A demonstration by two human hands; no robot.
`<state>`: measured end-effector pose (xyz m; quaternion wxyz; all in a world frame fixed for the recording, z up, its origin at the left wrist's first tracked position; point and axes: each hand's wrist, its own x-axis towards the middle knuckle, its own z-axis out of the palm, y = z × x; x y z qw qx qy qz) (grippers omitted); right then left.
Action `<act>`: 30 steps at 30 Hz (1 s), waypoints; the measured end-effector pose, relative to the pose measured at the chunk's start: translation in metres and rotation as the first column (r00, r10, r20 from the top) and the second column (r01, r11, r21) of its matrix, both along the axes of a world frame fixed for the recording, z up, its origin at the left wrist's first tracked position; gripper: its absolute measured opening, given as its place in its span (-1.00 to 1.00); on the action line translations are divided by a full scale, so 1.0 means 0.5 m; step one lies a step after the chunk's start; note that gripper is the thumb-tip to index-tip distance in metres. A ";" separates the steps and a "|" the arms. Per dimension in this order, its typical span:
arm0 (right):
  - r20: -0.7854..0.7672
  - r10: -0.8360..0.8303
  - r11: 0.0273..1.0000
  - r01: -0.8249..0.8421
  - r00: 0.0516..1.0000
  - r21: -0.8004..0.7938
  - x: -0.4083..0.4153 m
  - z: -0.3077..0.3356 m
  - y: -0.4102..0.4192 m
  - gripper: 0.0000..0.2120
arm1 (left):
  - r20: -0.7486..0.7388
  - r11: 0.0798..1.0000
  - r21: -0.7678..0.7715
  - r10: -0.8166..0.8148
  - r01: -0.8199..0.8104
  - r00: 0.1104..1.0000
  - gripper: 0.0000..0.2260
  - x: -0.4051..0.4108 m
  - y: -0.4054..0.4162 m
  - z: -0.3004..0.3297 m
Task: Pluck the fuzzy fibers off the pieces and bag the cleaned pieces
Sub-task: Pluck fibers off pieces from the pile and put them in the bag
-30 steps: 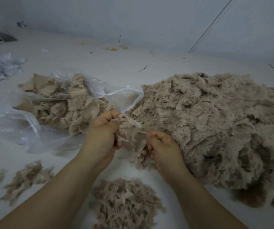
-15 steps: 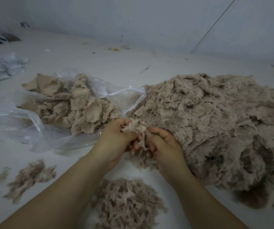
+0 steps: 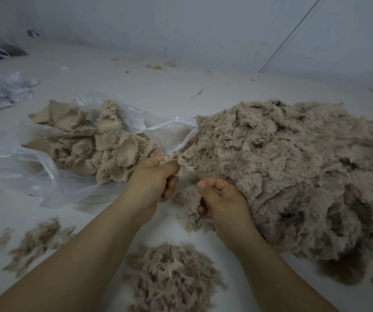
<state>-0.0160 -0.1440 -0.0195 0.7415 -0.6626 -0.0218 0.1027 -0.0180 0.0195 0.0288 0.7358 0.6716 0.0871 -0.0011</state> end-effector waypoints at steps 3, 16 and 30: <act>0.015 0.006 0.999 -0.007 1.000 0.039 -0.001 0.003 0.000 -0.93 | -0.034 0.998 -0.019 -0.064 0.063 0.997 -0.66 -0.004 0.001 0.001; 0.025 0.002 1.000 -0.002 1.000 -0.003 -0.008 0.012 0.001 -0.79 | -0.110 0.972 0.129 -0.183 0.197 0.977 -0.76 -0.023 -0.023 0.003; 0.056 0.046 0.999 -0.047 0.997 0.007 -0.009 0.018 0.000 -0.73 | -0.063 0.994 0.053 -0.096 0.099 0.993 -0.65 -0.025 -0.015 0.002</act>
